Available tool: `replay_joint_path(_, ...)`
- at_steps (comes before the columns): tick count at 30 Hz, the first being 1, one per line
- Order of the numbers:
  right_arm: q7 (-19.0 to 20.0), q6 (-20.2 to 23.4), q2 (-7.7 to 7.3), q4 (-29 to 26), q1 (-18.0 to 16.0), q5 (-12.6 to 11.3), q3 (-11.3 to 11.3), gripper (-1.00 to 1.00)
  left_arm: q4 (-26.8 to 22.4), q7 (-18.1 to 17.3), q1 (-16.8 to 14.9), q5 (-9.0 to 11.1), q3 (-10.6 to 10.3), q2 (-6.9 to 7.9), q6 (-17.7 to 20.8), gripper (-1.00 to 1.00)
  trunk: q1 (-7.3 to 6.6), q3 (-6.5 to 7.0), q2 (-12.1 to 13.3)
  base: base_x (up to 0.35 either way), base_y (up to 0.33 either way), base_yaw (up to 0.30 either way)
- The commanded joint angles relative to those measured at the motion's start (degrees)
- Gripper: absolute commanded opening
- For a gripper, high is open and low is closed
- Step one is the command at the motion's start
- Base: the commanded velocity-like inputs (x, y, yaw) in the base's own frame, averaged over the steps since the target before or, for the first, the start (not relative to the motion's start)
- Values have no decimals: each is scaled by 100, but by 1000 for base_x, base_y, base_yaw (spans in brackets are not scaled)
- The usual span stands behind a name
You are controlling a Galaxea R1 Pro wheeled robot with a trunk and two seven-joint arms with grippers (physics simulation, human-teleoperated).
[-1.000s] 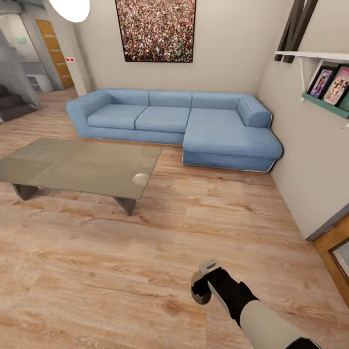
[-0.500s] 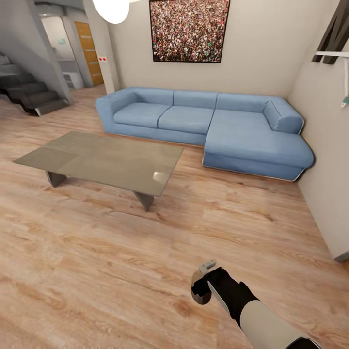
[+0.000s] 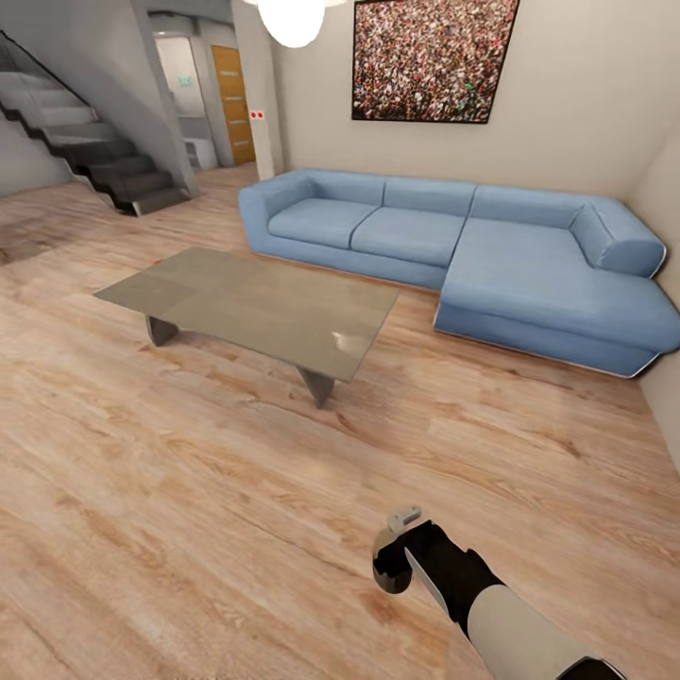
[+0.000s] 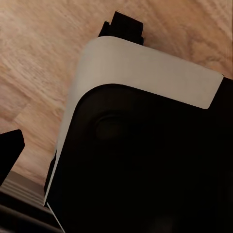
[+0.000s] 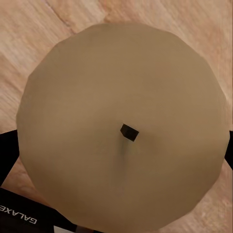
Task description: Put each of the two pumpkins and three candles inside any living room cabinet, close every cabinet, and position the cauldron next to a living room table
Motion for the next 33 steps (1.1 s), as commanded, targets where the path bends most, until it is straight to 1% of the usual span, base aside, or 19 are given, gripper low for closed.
replay_joint_path(1, 0, 0, 0, -1, -1, -2, 0, -100, 0, 0, 0, 0, 1, 0, 0, 100, 0, 3, 0, 0, 0, 276)
replay_joint_path(33, -3, -44, 0, -1, -1, -2, 0, -100, 0, 0, 0, 0, -3, 0, 0, 100, 0, 215, 0, 0, 0, 210)
